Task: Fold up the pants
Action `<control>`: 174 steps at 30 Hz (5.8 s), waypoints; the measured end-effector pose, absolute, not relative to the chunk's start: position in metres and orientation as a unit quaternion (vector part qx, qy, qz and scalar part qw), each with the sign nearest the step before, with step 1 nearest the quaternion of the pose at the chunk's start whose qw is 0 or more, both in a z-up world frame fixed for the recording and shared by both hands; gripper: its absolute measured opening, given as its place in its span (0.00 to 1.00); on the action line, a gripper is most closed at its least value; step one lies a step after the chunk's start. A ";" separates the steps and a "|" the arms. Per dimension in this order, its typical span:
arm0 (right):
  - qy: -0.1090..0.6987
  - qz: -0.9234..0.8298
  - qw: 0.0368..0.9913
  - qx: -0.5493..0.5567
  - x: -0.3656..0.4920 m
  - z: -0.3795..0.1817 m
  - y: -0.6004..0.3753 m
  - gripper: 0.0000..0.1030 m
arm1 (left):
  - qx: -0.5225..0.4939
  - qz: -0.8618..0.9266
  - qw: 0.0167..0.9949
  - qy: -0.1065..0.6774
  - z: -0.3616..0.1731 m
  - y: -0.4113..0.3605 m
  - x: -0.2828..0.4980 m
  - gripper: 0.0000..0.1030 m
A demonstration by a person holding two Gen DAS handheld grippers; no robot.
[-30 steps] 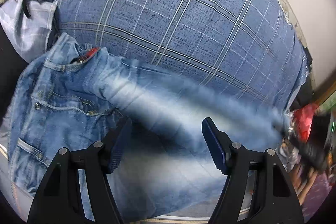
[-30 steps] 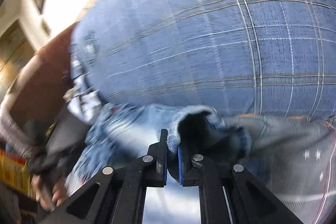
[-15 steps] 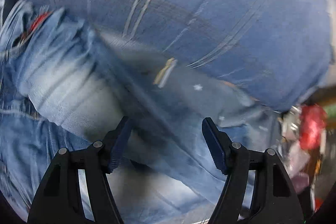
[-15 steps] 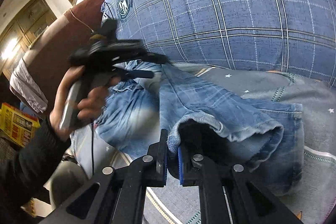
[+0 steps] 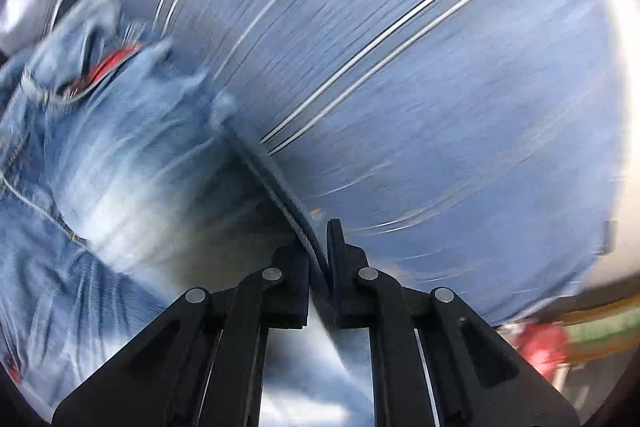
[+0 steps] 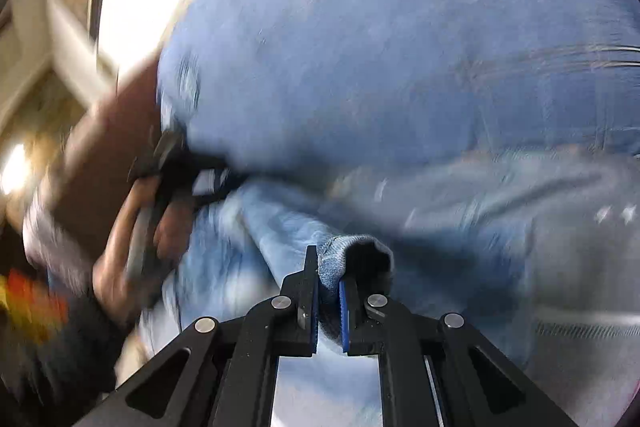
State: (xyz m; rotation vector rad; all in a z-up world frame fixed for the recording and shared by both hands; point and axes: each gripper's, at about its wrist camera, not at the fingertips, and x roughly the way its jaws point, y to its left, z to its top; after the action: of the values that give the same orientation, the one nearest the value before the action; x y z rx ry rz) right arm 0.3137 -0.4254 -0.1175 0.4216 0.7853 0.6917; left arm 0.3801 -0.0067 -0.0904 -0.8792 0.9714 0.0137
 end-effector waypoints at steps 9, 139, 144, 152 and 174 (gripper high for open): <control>0.349 0.355 0.845 0.196 0.290 -0.116 -0.452 0.07 | -0.446 -0.078 0.803 0.388 -0.132 -0.014 0.255 0.06; 0.407 0.302 0.856 0.100 0.272 -0.079 -0.273 0.73 | -0.438 -0.010 0.825 0.357 -0.114 0.131 0.198 0.55; 0.465 0.364 0.797 0.126 0.321 -0.123 -0.188 0.70 | -0.482 -0.021 0.784 0.390 -0.151 0.155 0.203 0.55; 0.516 0.356 0.759 0.177 0.404 -0.185 -0.118 0.57 | -0.489 -0.018 0.785 0.380 -0.161 0.181 0.198 0.55; 0.466 0.456 0.753 0.090 0.218 -0.201 -0.041 0.07 | -0.572 0.029 0.760 0.308 -0.182 0.195 0.094 0.55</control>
State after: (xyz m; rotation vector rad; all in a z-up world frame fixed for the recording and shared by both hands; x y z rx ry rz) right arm 0.2182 -0.0411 -0.2012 0.1970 1.0179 0.9957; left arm 0.0937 0.1955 -0.1817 -1.2450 0.6702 0.0639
